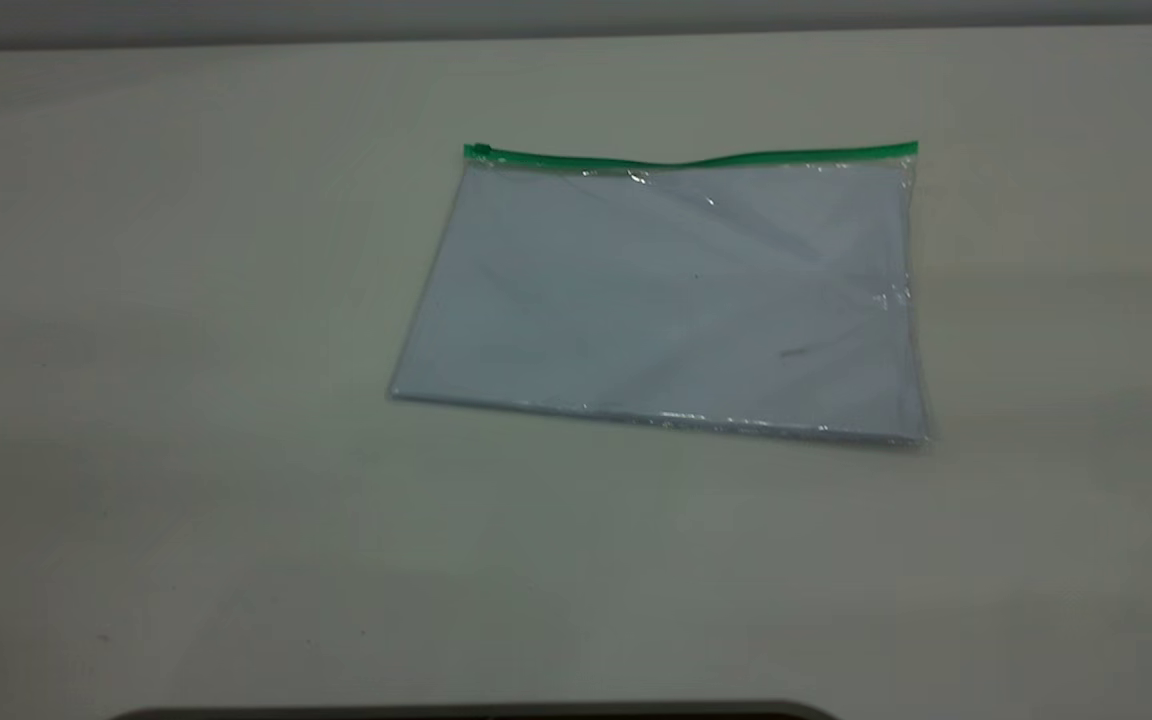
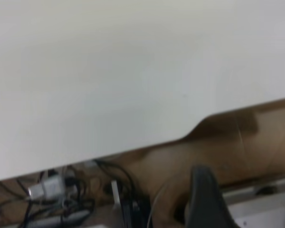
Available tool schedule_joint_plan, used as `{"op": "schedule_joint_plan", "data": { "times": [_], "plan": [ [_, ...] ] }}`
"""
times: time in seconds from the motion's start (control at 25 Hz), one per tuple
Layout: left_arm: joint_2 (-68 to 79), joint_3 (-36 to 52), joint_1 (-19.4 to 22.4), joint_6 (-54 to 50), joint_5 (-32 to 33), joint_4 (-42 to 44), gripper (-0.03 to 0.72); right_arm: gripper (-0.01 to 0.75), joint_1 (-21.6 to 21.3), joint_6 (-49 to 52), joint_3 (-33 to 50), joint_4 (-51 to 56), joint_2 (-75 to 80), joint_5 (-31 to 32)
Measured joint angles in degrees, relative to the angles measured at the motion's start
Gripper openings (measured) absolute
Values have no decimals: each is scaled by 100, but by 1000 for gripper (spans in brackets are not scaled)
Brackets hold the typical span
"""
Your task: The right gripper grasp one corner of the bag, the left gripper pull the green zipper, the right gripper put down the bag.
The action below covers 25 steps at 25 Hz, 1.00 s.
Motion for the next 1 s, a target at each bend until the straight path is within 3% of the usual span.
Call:
{"op": "schedule_joint_plan", "data": {
  "times": [0.4, 0.72, 1.0],
  "plan": [
    [-822, 0, 20, -2, 23, 0, 499, 413, -156, 0, 0, 7, -710, 1],
    [-1313, 0, 554, -7, 53, 0, 499, 413, -226, 0, 0, 13, -2807, 81],
    [-1815, 0, 616, -18, 93, 0, 499, 413, -226, 0, 0, 18, -3331, 135]
  ]
}}
